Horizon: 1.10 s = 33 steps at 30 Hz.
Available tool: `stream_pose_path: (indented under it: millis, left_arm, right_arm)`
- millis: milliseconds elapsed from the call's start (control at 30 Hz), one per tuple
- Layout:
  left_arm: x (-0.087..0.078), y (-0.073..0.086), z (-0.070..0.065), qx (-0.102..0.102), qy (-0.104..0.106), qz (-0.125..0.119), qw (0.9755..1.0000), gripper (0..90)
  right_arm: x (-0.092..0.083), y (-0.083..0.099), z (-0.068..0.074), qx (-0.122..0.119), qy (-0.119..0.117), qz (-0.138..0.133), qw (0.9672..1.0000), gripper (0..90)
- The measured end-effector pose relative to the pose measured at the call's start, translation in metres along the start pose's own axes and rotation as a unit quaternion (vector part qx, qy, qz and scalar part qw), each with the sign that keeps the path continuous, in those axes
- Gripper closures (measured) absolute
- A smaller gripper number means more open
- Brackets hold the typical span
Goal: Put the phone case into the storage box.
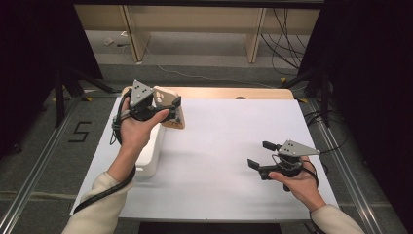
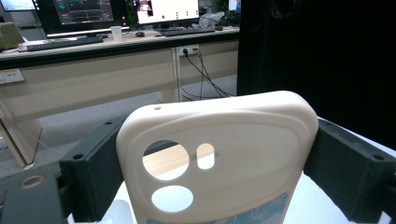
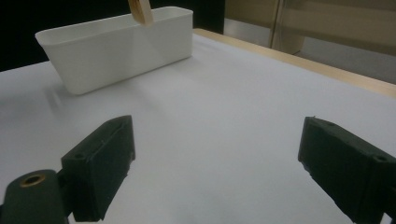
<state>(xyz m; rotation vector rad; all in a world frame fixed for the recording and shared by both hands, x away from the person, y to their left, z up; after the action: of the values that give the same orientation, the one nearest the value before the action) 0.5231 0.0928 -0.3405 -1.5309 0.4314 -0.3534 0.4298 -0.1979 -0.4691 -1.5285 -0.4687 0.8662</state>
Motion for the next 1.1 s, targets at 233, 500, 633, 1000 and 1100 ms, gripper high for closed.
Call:
stream_pose_path:
  millis: [233, 500, 633, 1000, 1100]
  left_arm:
    - [-0.001, -0.001, 0.004, 0.0, -0.004, 0.0, 1.0, 11.0]
    - [-0.003, -0.001, 0.01, 0.005, -0.013, 0.0, 0.9999, 11.0]
    - [-0.004, -0.002, 0.013, 0.004, -0.015, -0.001, 0.9999, 11.0]
    - [-0.005, -0.003, 0.018, 0.005, -0.02, 0.0, 0.9998, 10.9]
    - [-0.006, -0.003, 0.02, 0.005, -0.022, 0.001, 0.9997, 10.9]
  right_arm:
    - [0.0, 0.0, 0.0, 0.001, 0.0, 0.0, 1.0, 11.9]
    - [0.0, 0.0, 0.0, 0.001, 0.0, 0.0, 1.0, 11.9]
    - [0.0, 0.0, 0.0, 0.001, -0.001, -0.002, 1.0, 11.9]
    - [0.0, 0.0, 0.0, 0.001, -0.002, -0.002, 1.0, 11.9]
    - [0.0, 0.0, 0.0, 0.001, -0.002, -0.001, 1.0, 11.9]
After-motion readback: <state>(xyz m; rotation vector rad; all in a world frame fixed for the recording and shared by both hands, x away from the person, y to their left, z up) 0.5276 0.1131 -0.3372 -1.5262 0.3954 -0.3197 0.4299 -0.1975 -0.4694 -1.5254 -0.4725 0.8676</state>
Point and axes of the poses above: each handheld gripper's, and its own axes: x roughly forward along the jaws, y roughly out of its underside, z roughly to its left, the point moved 10 cm from there along x, roughly forward along the jaws, and after that the axes turned 7 degrees about -z, right-handed, at the moved point
